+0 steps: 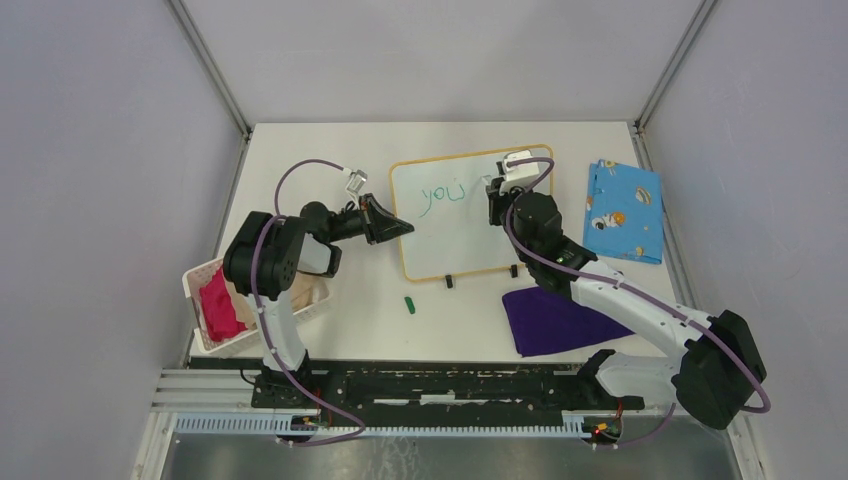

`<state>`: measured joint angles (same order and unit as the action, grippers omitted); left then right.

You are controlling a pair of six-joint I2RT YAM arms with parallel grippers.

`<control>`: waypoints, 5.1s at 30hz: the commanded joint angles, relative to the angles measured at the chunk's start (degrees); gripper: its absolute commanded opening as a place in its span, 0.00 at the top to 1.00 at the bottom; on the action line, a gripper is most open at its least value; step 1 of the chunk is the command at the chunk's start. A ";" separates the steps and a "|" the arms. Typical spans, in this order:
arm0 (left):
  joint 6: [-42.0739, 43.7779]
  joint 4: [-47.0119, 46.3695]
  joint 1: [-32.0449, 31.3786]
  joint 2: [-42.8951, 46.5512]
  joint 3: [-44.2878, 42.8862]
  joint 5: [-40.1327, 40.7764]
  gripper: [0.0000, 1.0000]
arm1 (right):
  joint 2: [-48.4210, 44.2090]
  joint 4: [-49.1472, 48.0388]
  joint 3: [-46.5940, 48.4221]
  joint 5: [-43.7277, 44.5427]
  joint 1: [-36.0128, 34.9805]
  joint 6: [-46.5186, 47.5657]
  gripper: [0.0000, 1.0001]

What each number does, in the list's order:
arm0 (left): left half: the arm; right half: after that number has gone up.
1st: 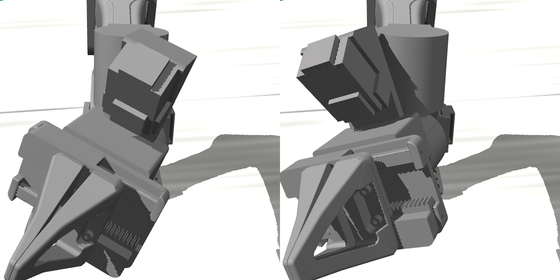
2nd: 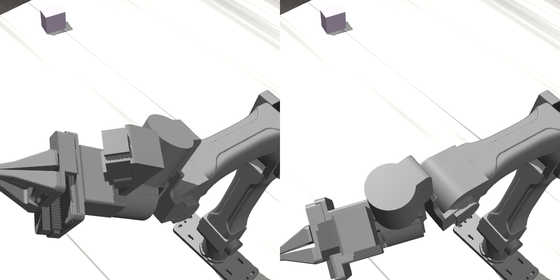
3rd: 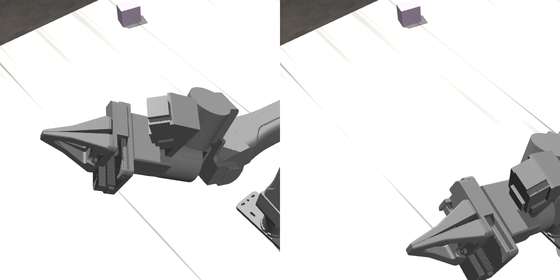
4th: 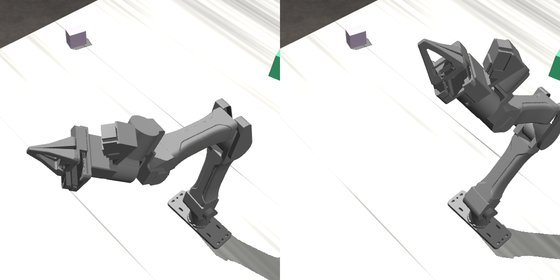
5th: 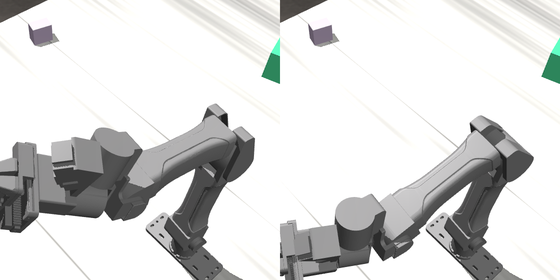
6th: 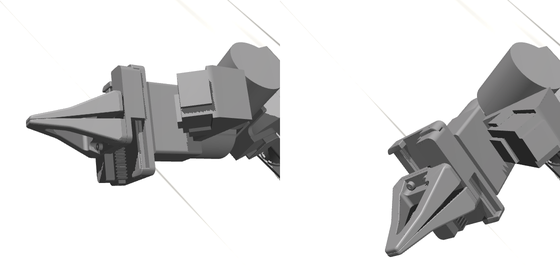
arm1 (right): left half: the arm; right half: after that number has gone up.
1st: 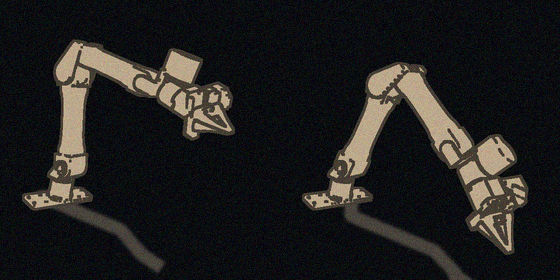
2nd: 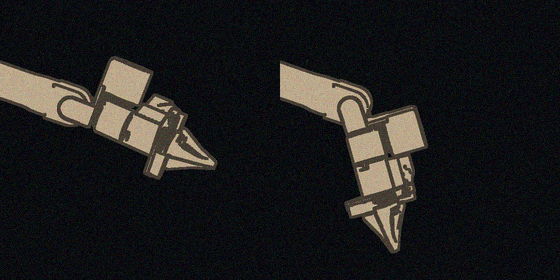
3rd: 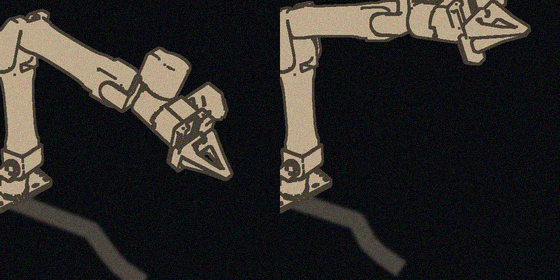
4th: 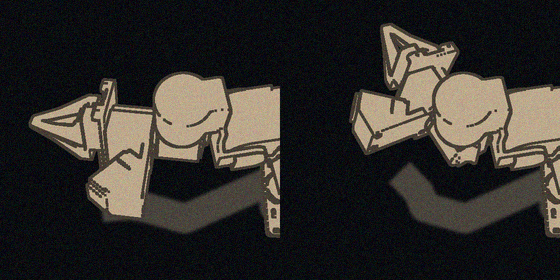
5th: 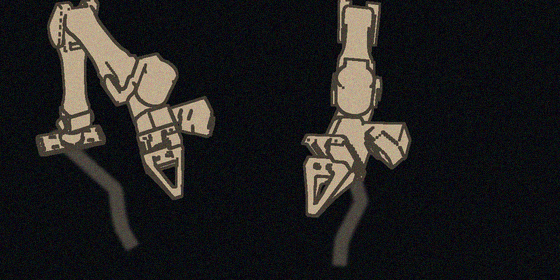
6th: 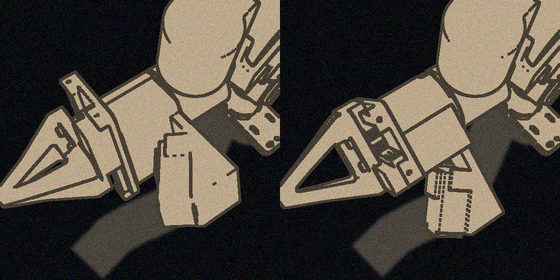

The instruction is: Write a sentence on the whiteboard

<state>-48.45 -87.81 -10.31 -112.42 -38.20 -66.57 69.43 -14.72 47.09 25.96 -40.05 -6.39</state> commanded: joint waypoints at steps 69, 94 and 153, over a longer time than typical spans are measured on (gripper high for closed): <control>-0.24 -6.32 -1.04 -0.52 -0.83 -2.20 0.98 | -4.67 -0.09 -4.33 -5.08 3.74 -2.16 1.00; -0.33 -6.31 -1.03 -0.68 -0.85 -2.12 0.98 | -6.06 1.84 -1.97 -0.17 4.10 -0.44 1.00; -0.60 -6.30 -1.38 -1.23 -1.22 -2.25 0.98 | -5.81 0.90 -0.78 -0.77 5.16 -0.36 1.00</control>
<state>-48.49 -87.83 -10.79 -112.73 -38.50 -66.78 62.98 -11.51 43.07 25.52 -35.16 -7.18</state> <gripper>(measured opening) 0.155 0.171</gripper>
